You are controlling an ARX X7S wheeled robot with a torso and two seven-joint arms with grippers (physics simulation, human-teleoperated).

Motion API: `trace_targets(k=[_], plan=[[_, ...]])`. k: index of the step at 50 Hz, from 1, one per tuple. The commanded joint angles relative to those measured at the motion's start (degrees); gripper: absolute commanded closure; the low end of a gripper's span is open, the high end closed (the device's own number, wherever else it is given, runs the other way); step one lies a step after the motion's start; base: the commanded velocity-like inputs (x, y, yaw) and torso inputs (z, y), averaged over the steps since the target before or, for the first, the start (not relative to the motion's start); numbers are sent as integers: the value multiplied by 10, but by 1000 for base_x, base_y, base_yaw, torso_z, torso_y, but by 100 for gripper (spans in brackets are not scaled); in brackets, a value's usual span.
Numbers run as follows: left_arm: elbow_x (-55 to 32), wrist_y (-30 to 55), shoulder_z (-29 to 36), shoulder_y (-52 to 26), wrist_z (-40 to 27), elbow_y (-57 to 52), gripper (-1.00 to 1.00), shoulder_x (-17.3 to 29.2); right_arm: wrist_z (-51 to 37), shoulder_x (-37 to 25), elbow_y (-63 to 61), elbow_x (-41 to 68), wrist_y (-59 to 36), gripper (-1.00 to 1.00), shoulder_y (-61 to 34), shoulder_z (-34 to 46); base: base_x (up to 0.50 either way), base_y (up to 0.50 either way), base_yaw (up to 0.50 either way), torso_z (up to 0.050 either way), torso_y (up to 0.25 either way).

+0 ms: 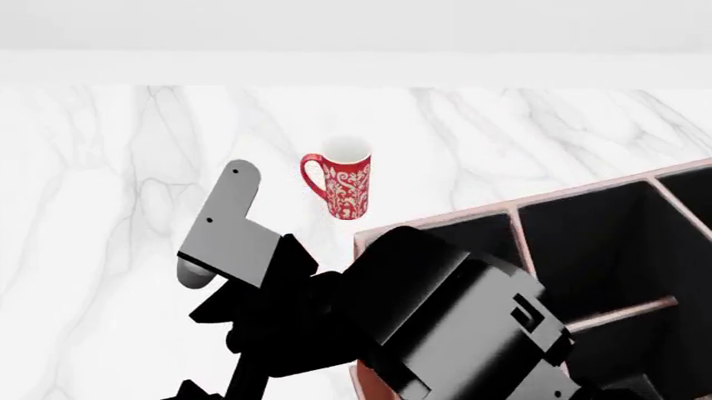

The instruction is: Pick up the book and place it in the left compartment of the caddy.

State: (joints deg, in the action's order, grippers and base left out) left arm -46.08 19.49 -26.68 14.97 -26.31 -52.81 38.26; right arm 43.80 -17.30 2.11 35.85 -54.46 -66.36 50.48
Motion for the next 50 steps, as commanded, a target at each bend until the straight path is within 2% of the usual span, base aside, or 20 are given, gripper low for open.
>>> trace_targets(k=[1, 20, 50], plan=[[-7, -3, -6, 5, -1, -2, -100, 2, -1, 11, 9, -12, 12, -100, 5, 19, 0, 0, 0, 0, 0], [-13, -9, -13, 10, -2, -2, -100, 5, -17, 47, 70, -43, 67, -100, 22, 36, 0, 0, 0, 0, 0], [-24, -17, -25, 23, -5, -11, -100, 11, -17, 55, 80, -50, 92, -100, 48, 61, 0, 0, 0, 0, 0]])
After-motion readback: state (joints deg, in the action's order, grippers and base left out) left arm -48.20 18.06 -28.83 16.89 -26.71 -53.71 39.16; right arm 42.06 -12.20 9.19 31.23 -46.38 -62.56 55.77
